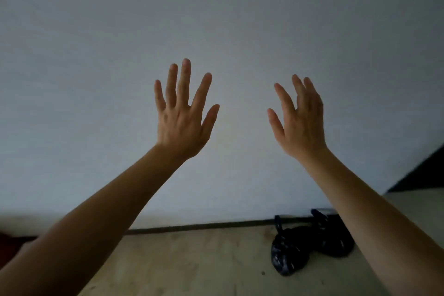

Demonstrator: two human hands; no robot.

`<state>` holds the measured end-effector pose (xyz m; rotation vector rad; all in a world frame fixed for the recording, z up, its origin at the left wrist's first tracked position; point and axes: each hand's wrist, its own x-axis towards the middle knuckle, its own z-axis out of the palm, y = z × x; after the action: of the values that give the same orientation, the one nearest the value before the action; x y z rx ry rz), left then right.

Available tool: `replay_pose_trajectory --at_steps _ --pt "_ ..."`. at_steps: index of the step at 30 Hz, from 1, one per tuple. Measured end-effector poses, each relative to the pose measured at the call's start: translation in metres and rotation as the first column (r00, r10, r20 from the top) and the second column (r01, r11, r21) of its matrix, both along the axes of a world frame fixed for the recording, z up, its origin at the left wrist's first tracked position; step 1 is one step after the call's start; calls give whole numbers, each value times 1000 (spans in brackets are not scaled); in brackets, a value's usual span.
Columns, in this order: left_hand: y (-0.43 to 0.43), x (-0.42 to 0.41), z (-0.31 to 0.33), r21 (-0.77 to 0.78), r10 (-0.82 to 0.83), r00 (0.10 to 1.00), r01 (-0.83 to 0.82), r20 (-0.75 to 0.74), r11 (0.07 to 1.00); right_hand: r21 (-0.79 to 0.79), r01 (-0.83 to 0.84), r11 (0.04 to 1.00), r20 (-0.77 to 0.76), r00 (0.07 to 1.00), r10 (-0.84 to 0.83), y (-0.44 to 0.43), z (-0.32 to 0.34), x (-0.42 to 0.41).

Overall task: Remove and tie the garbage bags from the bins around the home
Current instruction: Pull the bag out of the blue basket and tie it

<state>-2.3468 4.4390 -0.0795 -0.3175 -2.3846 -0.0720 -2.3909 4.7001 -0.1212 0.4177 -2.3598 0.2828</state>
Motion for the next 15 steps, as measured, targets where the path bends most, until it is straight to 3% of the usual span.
replay_pose_trajectory --at_steps 3,6,9,15 --pt "-137 75 30 29 203 976 -201 -81 979 -7 -172 985 -78 982 171 -135 37 22" --pt "-292 186 41 32 430 896 -429 -116 903 6 -359 934 -113 927 357 -295 55 64" --pt "-425 313 50 44 648 756 -647 -94 761 -36 -537 843 -85 842 533 -457 66 128" --pt "-580 543 56 108 905 416 -900 -88 423 33 -845 534 -45 532 845 -728 81 295"
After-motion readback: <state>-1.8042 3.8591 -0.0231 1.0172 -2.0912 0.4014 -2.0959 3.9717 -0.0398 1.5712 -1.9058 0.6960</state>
